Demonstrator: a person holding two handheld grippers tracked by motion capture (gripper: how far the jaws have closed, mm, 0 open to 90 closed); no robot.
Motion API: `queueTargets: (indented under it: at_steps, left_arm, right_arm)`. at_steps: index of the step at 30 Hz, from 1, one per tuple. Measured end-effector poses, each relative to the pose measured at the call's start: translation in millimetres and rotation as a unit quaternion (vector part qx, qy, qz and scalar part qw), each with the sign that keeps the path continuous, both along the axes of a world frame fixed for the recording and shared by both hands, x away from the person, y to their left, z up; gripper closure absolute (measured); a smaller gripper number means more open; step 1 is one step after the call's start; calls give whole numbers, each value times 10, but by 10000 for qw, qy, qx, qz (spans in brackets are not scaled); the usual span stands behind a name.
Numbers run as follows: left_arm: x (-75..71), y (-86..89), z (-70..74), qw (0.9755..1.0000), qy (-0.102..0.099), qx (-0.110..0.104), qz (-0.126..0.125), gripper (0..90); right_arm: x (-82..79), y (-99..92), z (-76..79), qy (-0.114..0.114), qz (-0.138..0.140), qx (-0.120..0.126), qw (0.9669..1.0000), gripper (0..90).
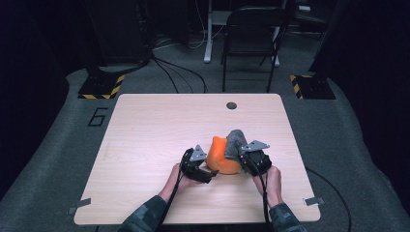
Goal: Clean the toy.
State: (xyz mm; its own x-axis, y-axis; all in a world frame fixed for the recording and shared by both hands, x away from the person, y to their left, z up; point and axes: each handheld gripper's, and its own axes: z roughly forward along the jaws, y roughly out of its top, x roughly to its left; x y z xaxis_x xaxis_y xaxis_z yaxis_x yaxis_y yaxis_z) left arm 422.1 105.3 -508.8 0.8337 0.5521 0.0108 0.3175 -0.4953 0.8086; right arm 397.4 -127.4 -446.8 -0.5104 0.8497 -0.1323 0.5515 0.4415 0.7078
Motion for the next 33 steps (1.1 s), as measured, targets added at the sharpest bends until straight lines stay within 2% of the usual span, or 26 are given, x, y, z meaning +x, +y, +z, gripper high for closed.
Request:
queueTargets:
  at_steps: [5,10,13,20,24,28,30,33]
  left_arm:
    - [19,-45,-46,9998,-143,115,-38,181]
    - [20,-40,-63,9996,-259,51,-71,242]
    - [20,-18,-50,9997,-218,6,-99,236]
    - [5,-12,-46,9992,-345,146,-159,262]
    - [-2,-27,-80,9990,-402,108,-182,376]
    - [-12,-34,-105,9988,-472,50,-103,541]
    - [-17,-32,-102,9989,-470,42,-80,609]
    - [-16,-24,-103,9989,-464,24,-64,661]
  right_arm:
    - [8,-1,-11,-14,-7,30,10000,754]
    - [16,-12,-18,13,-63,73,10000,754]
    - [12,-13,-17,7,-48,70,10000,754]
    - [14,-13,-16,20,-37,57,10000,754]
    - [15,-8,-19,6,-20,57,10000,754]
    - [11,7,-20,-42,-58,67,10000,754]
    - [-1,-20,6,-125,-26,149,9998,753]
    - [-22,-128,88,-255,-70,249,9993,752]
